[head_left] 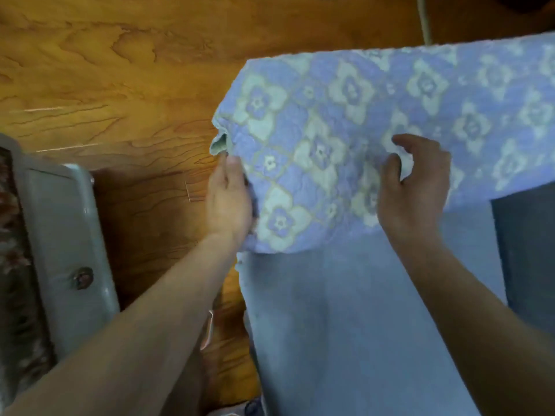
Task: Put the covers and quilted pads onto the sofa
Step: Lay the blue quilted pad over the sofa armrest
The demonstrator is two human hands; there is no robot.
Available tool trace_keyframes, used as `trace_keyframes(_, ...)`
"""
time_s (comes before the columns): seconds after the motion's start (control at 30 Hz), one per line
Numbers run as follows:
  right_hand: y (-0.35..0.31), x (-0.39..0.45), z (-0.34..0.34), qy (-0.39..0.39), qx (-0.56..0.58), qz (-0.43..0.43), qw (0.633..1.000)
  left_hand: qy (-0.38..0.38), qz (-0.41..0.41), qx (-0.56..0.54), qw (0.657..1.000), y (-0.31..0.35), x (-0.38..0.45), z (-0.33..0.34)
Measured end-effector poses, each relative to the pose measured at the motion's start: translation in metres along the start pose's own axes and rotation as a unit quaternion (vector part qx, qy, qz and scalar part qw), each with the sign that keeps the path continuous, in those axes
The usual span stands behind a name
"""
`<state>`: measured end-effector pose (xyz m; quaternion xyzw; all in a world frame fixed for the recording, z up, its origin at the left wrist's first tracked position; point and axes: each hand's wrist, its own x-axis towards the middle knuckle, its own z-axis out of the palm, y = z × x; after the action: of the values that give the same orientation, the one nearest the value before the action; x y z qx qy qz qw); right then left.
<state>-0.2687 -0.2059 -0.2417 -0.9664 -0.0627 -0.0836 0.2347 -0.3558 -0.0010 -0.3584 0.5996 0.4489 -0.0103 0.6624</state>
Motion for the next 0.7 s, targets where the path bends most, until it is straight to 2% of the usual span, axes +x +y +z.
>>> trace_keyframes(0.1, 0.034, -0.063, -0.018, 0.04, 0.026, 0.062, 0.997, 0.131, -0.029, -0.024, 0.991, -0.036, -0.04, -0.03)
trace_keyframes(0.13, 0.048, -0.089, -0.021, 0.045, 0.034, 0.09, 0.994, 0.156, -0.05, -0.009, 0.986, -0.056, -0.058, -0.034)
trace_keyframes(0.2, 0.076, -0.145, -0.023, 0.009, 0.044, 0.172, 0.984, 0.155, -0.106, 0.058, 0.981, -0.098, -0.093, -0.036)
trace_keyframes(0.27, 0.11, -0.208, -0.025, -0.083, 0.034, 0.235, 0.968, 0.093, -0.095, 0.183, 0.974, -0.134, -0.128, -0.033)
trace_keyframes(0.3, 0.127, -0.241, -0.028, -0.133, 0.02, 0.253, 0.958, 0.049, -0.066, 0.269, 0.96, -0.15, -0.145, -0.028)
trace_keyframes(0.33, 0.143, -0.275, -0.033, -0.174, 0.004, 0.266, 0.948, 0.009, -0.011, 0.352, 0.936, -0.16, -0.167, -0.019)
trace_keyframes(0.4, 0.169, -0.342, -0.045, -0.224, -0.021, 0.279, 0.933, -0.072, 0.115, 0.44, 0.888, -0.175, -0.209, 0.003)
trace_keyframes(0.47, 0.191, -0.398, -0.055, -0.273, -0.058, 0.258, 0.925, -0.155, 0.232, 0.514, 0.811, -0.179, -0.239, 0.026)
trace_keyframes(0.5, 0.2, -0.417, -0.061, -0.297, -0.078, 0.248, 0.919, -0.184, 0.262, 0.544, 0.776, -0.181, -0.242, 0.036)
trace_keyframes(0.53, 0.209, -0.429, -0.066, -0.309, -0.087, 0.247, 0.915, -0.188, 0.265, 0.567, 0.757, -0.182, -0.235, 0.045)
trace_keyframes(0.57, 0.217, -0.437, -0.068, -0.313, -0.085, 0.254, 0.911, -0.17, 0.248, 0.583, 0.755, -0.181, -0.221, 0.052)
trace_keyframes(0.7, 0.223, -0.435, -0.066, -0.272, -0.087, 0.293, 0.913, -0.015, 0.203, 0.578, 0.79, -0.144, -0.152, 0.066)
